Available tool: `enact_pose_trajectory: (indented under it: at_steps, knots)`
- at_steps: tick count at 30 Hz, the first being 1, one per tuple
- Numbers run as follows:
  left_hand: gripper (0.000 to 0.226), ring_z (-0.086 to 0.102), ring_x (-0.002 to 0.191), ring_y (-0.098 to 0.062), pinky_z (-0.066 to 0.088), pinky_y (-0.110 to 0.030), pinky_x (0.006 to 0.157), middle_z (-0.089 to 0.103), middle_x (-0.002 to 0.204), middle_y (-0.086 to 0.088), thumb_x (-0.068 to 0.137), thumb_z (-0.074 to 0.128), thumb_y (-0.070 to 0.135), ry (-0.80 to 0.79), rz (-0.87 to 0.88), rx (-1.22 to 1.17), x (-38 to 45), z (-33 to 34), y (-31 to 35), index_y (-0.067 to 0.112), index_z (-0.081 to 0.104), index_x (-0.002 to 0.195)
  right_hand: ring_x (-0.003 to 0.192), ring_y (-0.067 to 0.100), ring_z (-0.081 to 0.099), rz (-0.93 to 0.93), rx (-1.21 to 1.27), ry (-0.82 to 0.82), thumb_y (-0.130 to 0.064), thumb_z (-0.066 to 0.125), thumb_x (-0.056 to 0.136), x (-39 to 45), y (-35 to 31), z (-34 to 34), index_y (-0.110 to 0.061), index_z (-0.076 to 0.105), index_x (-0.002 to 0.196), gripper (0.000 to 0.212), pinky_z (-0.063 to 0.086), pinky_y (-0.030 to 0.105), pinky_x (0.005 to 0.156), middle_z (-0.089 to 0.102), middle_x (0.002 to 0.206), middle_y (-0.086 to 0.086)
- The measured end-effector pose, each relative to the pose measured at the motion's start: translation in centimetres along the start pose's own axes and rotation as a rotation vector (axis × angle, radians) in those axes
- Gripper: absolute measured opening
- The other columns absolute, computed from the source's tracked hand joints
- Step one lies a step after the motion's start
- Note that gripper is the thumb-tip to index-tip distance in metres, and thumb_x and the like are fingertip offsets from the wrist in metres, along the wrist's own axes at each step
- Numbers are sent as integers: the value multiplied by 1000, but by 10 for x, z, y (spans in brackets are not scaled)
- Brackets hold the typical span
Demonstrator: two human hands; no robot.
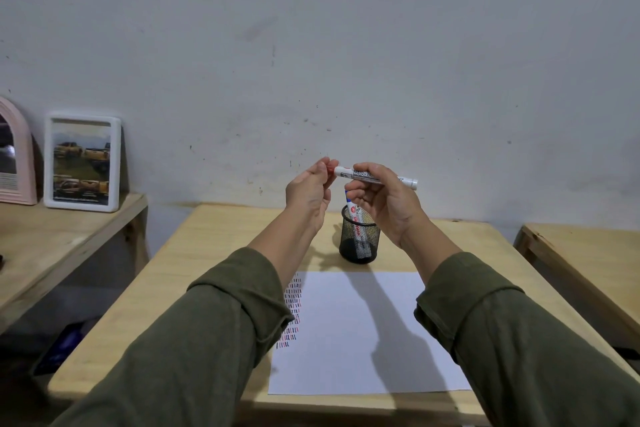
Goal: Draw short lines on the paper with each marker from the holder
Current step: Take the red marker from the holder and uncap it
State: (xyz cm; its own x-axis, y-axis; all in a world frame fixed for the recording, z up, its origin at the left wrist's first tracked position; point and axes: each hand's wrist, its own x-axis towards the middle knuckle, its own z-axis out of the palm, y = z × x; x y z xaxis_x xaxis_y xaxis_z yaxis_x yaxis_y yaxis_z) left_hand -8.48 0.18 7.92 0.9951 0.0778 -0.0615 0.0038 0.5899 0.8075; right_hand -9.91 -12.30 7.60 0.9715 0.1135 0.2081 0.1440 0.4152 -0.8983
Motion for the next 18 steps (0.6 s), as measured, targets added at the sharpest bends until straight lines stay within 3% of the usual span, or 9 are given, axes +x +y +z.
enact_pose_trajectory:
  at_steps: [9, 13, 16, 18]
  knots:
    - [20, 62, 69, -2, 36, -16, 62, 65, 79, 6, 94, 51, 17, 85, -9, 47, 0, 2, -2, 19, 60, 77, 58, 16, 64, -17, -57, -3, -15, 45, 94, -1, 4, -3, -9, 65, 86, 22, 53, 25, 68, 70, 65, 9]
    - [24, 64, 47, 0, 42, -9, 46, 66, 69, 2, 92, 55, 19, 126, -30, 54, 0, 2, 0, 13, 61, 69, 60, 16, 66, -26, -125, -27, -15, 45, 95, -1, 3, -4, -9, 65, 88, 22, 53, 23, 67, 71, 67, 8]
    - [27, 63, 59, -2, 40, -12, 51, 64, 44, 9, 87, 63, 30, 160, -63, 122, 0, 1, 1, 15, 61, 65, 62, 17, 67, -31, -158, -42, -15, 46, 95, -1, 1, -5, -9, 65, 89, 21, 53, 23, 68, 71, 68, 8]
    - [28, 61, 64, -3, 40, -13, 56, 63, 42, 11, 85, 64, 36, 164, -76, 142, 1, 2, 2, 16, 60, 66, 62, 16, 67, -28, -157, -46, -15, 45, 95, -1, 1, -5, -9, 65, 89, 22, 53, 23, 68, 71, 68, 7]
